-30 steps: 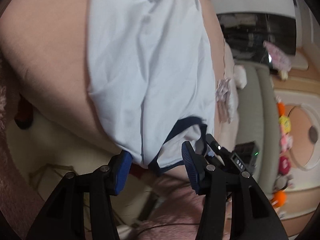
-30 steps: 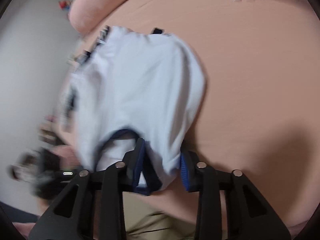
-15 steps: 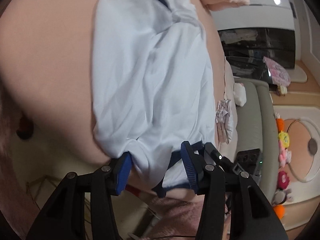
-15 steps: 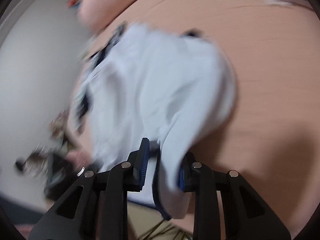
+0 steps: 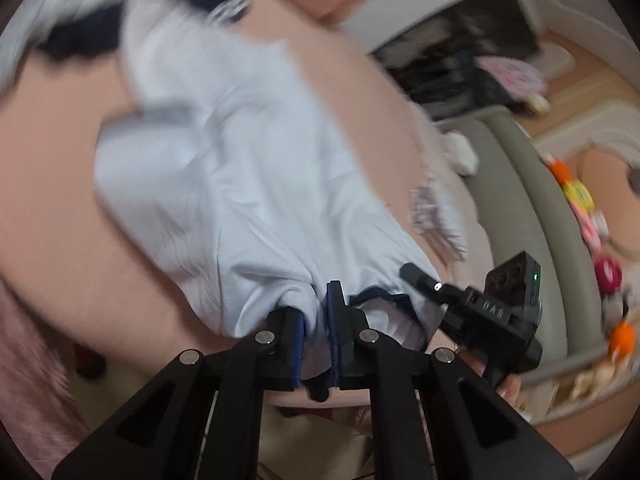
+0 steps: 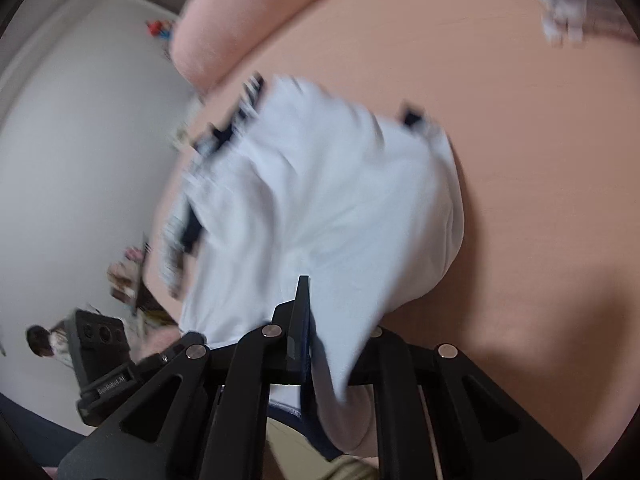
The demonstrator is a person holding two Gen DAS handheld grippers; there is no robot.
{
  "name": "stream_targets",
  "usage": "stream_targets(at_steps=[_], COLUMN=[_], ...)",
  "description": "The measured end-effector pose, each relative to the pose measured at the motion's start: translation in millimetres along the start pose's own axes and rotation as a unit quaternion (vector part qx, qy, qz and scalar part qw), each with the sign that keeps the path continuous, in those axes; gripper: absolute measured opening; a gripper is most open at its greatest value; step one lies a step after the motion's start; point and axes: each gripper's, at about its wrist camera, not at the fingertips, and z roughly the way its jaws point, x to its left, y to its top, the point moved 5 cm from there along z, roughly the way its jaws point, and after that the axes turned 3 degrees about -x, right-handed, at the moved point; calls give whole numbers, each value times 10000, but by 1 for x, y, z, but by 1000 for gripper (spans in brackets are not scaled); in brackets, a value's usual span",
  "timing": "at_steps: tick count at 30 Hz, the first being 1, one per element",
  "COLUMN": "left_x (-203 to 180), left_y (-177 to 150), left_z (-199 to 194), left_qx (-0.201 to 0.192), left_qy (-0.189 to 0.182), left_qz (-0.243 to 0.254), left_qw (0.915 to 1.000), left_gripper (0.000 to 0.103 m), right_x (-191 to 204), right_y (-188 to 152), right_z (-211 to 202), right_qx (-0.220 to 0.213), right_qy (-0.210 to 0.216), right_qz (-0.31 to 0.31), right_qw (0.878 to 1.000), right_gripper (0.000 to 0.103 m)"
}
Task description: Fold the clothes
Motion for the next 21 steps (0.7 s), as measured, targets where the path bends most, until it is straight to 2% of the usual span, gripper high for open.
stream_targets(at_steps=[1, 2, 3, 4, 7, 11, 12, 13, 14, 15, 18, 19, 20, 21], left_x=[-10, -17, -21, -18, 5, 31, 35, 38, 42, 46, 62, 68, 74, 81], left_y=[6, 10, 13, 14, 18, 11, 6, 2, -3, -8, -26, -31, -35, -38], left_z=[-12, -22, -32, -39, -54, -39, -34, -29, -24, -17, 2, 8, 11, 13], left_qx=[-133, -211, -261, -280, -294, -231, -178, -125, -72, 16, 390, 524, 603, 658], left_qy=[248, 324, 310, 235, -50, -60, -72, -84, -97, -95, -63, 13, 63, 88], left_qz=[477, 738, 886, 829, 384, -129, -223, -317, -411, -553, -1129, -1322, -1514, -1709], left_qw=[9985, 9965, 9952, 9959, 9988, 9996, 9996, 9994, 9991, 9984, 9928, 9898, 9866, 9830], left_gripper=[8, 7, 7, 7, 7, 7, 7, 7, 7, 7, 9, 10, 16, 28], right_x=[6, 13, 20, 24, 17, -15, -23, -30, -36, -38, -41, -42, -44, -46], right_y=[2, 3, 2, -3, -25, -56, -63, -69, -73, -72, -69, -68, -69, -71], right_z=[-16, -30, -42, -52, -55, -16, -7, -1, 1, 0, -5, -6, -8, -10], right_qx=[-160, -286, -376, -450, -363, 204, 349, 448, 450, 389, 271, 250, 258, 283], right_qy=[57, 61, 20, 23, -137, -644, -816, -1094, -1296, -1295, -1338, -1414, -1493, -1563], right_qz=[-32, -118, -264, -366, -267, 148, 237, 279, 304, 355, 494, 519, 540, 575], right_qw=[9999, 9995, 9989, 9983, 9989, 9976, 9958, 9926, 9901, 9902, 9894, 9883, 9870, 9856], right_gripper=[8, 8, 8, 8, 8, 16, 28, 32, 32, 34, 53, 53, 53, 54])
